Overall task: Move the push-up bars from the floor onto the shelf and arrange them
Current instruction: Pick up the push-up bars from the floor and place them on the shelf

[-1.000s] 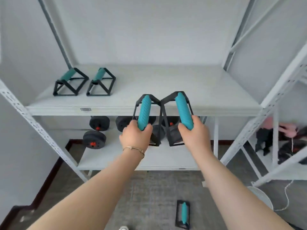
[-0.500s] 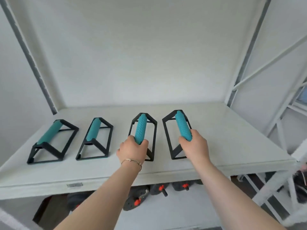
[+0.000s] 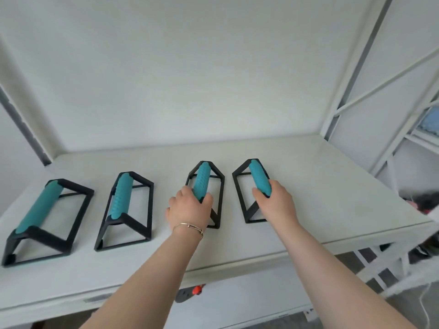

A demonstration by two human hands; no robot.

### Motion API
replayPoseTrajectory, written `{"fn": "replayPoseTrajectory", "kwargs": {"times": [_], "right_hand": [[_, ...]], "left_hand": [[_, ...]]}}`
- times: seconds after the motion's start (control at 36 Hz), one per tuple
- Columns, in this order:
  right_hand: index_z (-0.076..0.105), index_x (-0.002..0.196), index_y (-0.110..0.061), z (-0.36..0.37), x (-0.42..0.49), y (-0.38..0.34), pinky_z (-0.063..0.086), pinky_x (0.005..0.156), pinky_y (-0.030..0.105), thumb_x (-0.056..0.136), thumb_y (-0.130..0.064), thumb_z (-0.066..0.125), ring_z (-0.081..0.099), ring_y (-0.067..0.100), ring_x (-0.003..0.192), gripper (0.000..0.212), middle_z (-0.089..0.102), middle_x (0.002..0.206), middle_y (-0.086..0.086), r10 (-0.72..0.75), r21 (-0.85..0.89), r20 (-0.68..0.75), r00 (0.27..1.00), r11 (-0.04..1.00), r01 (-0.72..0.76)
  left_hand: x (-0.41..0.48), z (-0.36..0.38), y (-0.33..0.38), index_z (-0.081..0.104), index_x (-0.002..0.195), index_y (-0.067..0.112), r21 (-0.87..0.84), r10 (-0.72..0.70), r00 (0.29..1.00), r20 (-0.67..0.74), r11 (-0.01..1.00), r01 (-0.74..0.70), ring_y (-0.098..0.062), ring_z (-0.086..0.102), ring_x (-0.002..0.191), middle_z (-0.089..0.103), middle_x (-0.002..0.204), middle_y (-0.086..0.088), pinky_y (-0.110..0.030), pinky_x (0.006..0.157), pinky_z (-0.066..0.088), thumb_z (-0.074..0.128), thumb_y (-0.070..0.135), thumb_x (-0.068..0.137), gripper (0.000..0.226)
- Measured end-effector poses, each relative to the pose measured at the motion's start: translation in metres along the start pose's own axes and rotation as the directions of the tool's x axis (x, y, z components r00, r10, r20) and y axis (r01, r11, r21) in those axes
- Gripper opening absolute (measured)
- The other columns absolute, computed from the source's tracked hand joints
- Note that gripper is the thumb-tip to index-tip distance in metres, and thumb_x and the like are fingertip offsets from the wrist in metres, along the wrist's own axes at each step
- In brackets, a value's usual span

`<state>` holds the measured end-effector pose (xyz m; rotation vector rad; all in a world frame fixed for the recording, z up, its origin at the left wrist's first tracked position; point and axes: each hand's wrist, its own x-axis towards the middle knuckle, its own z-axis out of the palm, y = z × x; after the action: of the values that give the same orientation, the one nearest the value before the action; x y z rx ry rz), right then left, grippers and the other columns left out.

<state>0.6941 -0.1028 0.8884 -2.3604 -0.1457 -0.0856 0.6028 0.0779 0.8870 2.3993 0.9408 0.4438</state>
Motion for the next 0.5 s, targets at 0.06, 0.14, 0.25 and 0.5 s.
{"fn": "replayPoseTrajectory", "kwargs": {"times": [0.06,0.14,0.25,0.5], "right_hand": [[0.053,0.123,-0.017,-0.002,-0.006,0.006,0.051,0.084,0.044,0.085,-0.052,0.059,0.058,0.028,0.1,0.052,0.061,0.106,0.003,-0.085,-0.038,-0.021,0.996,0.996,0.084],[0.045,0.139,-0.018,-0.011,-0.022,0.02,0.046,0.093,0.044,0.087,-0.053,0.059,0.052,0.03,0.113,0.064,0.057,0.123,0.006,-0.187,-0.088,-0.06,0.981,0.979,0.181],[0.041,0.145,-0.016,-0.031,-0.051,0.048,0.042,0.097,0.042,0.09,-0.053,0.054,0.049,0.028,0.123,0.068,0.053,0.137,0.006,-0.32,-0.172,-0.088,0.943,0.938,0.302],[0.044,0.143,-0.01,-0.069,-0.142,0.15,0.039,0.108,0.045,0.09,-0.048,0.056,0.046,0.03,0.13,0.066,0.053,0.139,0.011,-0.587,-0.255,-0.068,0.806,0.792,0.555]], "left_hand": [[-0.007,0.003,-0.001,0.05,0.117,0.013,0.015,0.06,0.997,-0.042,0.998,-0.06,-0.029,0.05,0.099,0.057,0.108,-0.005,-0.042,0.085,0.045,0.05,0.045,0.087,0.043],[-0.024,0.008,-0.002,0.038,0.139,0.015,0.076,0.163,0.982,-0.096,0.985,-0.156,-0.031,0.044,0.12,0.049,0.131,-0.008,-0.045,0.096,0.042,0.052,0.039,0.088,0.058],[-0.064,0.011,-0.003,0.031,0.147,0.014,0.193,0.275,0.952,-0.138,0.95,-0.246,-0.034,0.027,0.142,0.035,0.151,-0.014,-0.05,0.112,0.03,0.054,0.039,0.089,0.067],[-0.221,0.034,-0.002,0.026,0.151,0.017,0.348,0.358,0.932,-0.061,0.882,-0.317,-0.033,0.013,0.148,0.023,0.159,-0.015,-0.05,0.12,0.015,0.049,0.041,0.092,0.067]]}}
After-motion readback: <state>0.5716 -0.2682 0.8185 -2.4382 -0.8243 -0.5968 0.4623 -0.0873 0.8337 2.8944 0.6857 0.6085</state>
